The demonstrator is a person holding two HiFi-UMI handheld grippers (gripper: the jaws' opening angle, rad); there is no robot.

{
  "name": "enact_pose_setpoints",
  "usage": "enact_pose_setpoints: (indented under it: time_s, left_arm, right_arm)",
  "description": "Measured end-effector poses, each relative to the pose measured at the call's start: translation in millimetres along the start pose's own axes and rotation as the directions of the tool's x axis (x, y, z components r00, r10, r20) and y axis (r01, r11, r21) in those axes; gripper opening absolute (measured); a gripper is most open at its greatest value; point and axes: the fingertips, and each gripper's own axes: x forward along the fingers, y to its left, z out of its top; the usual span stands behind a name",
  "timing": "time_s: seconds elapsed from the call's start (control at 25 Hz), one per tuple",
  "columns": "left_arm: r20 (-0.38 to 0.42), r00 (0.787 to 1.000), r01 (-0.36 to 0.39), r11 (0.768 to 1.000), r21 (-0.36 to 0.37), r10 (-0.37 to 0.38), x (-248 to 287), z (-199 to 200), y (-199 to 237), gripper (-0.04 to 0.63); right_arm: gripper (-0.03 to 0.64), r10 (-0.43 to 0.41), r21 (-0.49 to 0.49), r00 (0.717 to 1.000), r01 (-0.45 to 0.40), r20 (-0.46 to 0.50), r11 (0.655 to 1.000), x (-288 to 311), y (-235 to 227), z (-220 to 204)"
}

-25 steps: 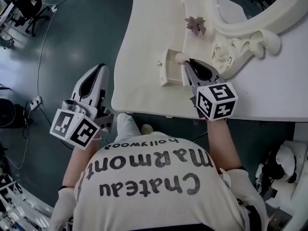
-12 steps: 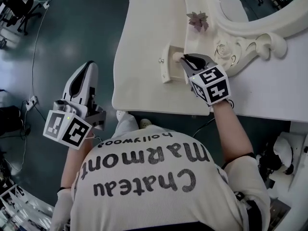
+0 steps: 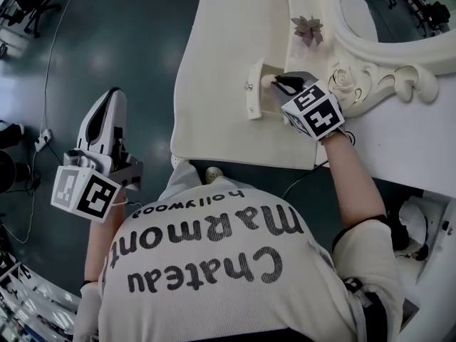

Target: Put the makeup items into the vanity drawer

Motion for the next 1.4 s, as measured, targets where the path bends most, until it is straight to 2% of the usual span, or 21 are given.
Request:
enact_pose_setpoints:
  time_s: [0.24, 0.52, 0.76, 0.96, 1.16, 1.4]
  left_arm:
    - [0.013, 0.999, -0.032, 0.999, 0.003, 0.032, -7, 9, 20, 0.008]
    - [0.015, 0.999, -0.052, 0.999, -0.009, 0.052, -11, 8, 34, 0.008]
    - [0.007, 0.998, -0.056, 0.998, -0.020, 0.056, -10, 6, 39, 0.008]
    - [0.004, 0.998, -0.059, 0.998, -0.019, 0.059, -12, 6, 41, 0.008]
    - [0.003, 0.998, -0.065, 0.998, -0.019, 0.065, -14, 5, 44, 0.008]
    - [-0.001, 0.997, -0.075, 0.997, -0.028, 0.075, -17, 3, 47, 0.008]
  right_arm:
    - [0.069, 0.071, -0.099, 0.992, -0.081, -0.104, 0.992, 16, 4, -3]
    - [0.069, 0.075, -0.185, 0.977, -0.113, -0.201, 0.976, 28, 10, -13]
    - [0.072, 0.095, -0.189, 0.969, -0.139, -0.226, 0.972, 32, 15, -14]
    - [0.077, 0.096, -0.196, 0.973, -0.139, -0.212, 0.971, 37, 14, -13]
    - [0.082, 0.117, -0.155, 0.968, -0.153, -0.223, 0.976, 37, 17, -15]
    - [0.087, 0.125, -0.151, 0.965, -0.162, -0.230, 0.975, 44, 16, -19]
